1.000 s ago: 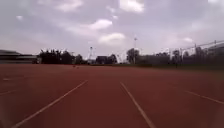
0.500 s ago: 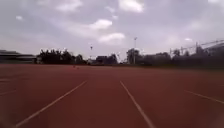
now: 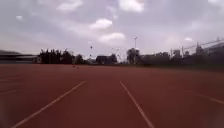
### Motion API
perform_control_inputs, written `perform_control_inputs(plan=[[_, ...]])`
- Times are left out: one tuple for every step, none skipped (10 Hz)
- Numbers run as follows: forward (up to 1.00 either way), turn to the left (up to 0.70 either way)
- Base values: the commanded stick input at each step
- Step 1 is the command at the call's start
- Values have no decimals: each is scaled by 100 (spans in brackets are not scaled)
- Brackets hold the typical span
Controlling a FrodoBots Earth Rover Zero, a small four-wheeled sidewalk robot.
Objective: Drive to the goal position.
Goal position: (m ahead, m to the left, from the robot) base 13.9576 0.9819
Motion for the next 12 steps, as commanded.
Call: perform_control_inputs(plan=[[45, 0], [45, 0], [45, 0], [45, 0], [45, 0], [45, 0], [45, 0], [45, 0], [45, 0], [45, 0], [45, 0], [45, 0]])
